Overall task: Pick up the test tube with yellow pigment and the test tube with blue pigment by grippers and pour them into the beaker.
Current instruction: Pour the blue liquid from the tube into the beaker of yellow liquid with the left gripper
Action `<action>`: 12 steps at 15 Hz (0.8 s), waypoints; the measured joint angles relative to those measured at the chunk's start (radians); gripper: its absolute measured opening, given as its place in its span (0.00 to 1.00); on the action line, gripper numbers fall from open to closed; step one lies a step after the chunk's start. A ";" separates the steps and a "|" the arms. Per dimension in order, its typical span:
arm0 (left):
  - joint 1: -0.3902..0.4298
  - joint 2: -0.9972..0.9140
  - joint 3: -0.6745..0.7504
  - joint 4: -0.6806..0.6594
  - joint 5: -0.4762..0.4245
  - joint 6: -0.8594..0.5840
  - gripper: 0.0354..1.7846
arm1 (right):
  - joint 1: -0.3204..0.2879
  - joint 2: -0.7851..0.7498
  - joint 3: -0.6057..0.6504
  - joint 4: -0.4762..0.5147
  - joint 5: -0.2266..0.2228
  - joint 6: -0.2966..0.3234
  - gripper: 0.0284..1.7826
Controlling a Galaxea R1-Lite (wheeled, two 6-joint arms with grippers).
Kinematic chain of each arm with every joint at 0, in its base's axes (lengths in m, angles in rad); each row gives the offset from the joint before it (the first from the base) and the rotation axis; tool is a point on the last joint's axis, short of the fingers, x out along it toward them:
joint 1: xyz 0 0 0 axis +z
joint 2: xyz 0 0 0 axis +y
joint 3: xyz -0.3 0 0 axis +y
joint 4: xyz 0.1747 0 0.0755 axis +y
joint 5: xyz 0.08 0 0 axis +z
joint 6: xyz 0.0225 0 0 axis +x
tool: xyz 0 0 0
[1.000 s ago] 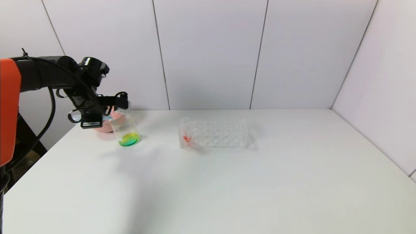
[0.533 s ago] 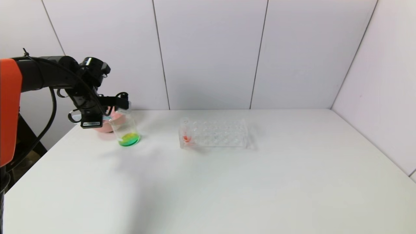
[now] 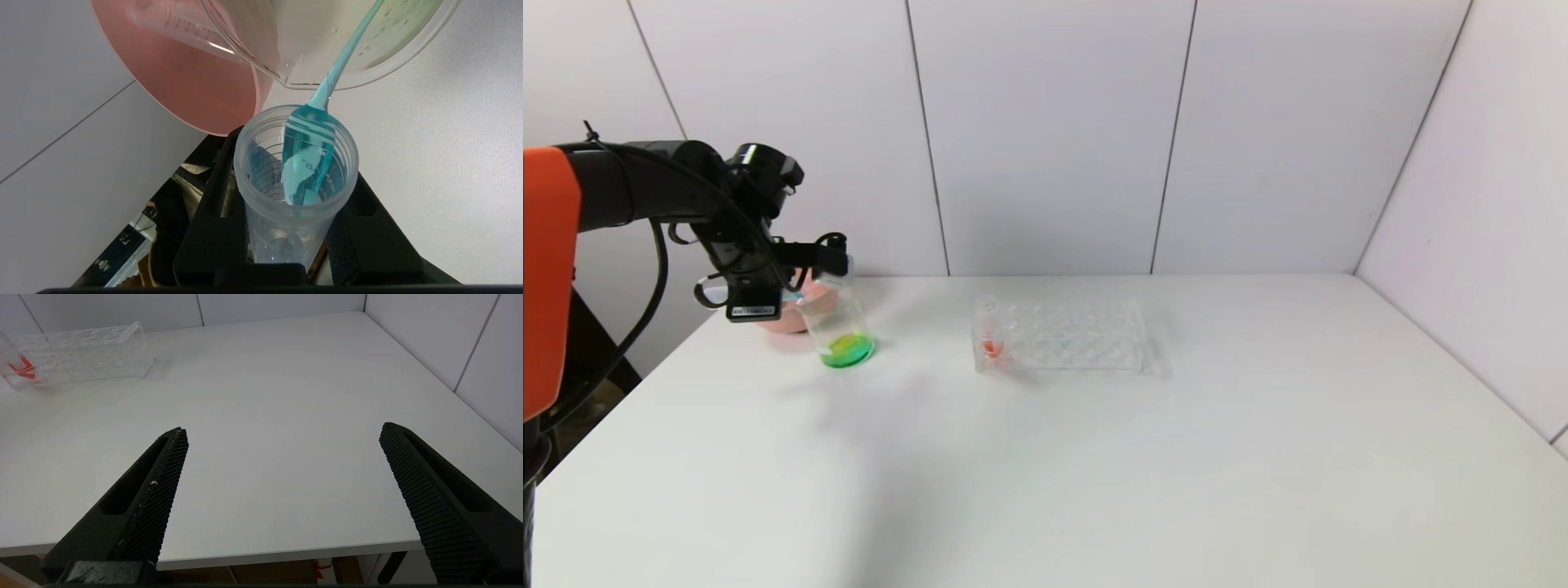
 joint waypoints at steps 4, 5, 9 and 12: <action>-0.003 0.000 0.000 0.000 0.027 0.011 0.28 | 0.000 0.000 0.000 0.000 0.000 0.000 0.96; -0.004 0.000 0.000 -0.001 0.029 0.013 0.28 | 0.000 0.000 0.000 0.000 0.000 0.000 0.96; -0.008 -0.002 0.000 -0.007 0.048 0.024 0.28 | 0.000 0.000 0.000 0.000 0.000 0.000 0.96; -0.010 -0.002 0.000 -0.018 0.059 0.033 0.28 | 0.000 0.000 0.000 0.000 0.000 0.000 0.96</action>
